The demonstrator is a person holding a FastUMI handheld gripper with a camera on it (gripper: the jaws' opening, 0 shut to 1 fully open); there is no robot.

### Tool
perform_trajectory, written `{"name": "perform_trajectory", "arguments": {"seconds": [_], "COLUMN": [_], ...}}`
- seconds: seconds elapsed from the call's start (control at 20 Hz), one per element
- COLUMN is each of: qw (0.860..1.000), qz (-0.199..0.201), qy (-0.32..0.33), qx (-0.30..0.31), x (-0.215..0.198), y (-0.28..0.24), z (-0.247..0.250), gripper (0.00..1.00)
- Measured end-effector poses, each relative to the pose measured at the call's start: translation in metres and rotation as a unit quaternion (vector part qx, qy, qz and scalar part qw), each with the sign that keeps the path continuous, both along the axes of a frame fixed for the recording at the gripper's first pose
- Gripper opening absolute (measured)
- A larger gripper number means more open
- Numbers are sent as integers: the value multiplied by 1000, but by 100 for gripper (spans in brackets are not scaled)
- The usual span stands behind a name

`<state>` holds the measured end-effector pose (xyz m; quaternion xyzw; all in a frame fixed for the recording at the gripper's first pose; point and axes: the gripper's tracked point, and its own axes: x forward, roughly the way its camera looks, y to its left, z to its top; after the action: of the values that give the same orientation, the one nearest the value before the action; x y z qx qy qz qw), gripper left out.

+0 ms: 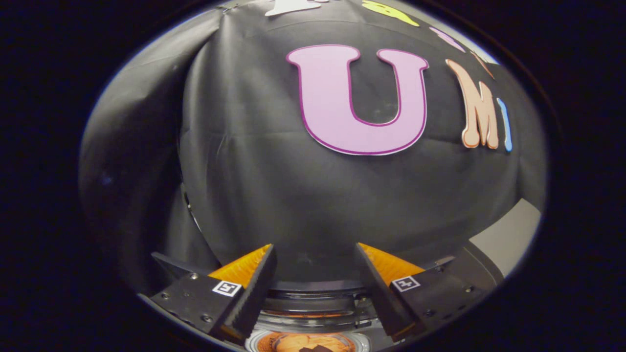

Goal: Put the clothes into the washing machine and then close the washing machine lid.

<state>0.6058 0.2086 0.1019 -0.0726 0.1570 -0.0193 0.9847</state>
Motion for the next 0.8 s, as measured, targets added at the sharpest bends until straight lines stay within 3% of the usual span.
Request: {"name": "perform_trajectory", "arguments": {"seconds": [0.2, 0.8], "qw": [999, 997], "qz": [8, 10], "qy": [45, 74], "qx": [3, 3], "x": [-7, -24], "y": [2, -2], "z": [-5, -4], "gripper": [96, 96]}}
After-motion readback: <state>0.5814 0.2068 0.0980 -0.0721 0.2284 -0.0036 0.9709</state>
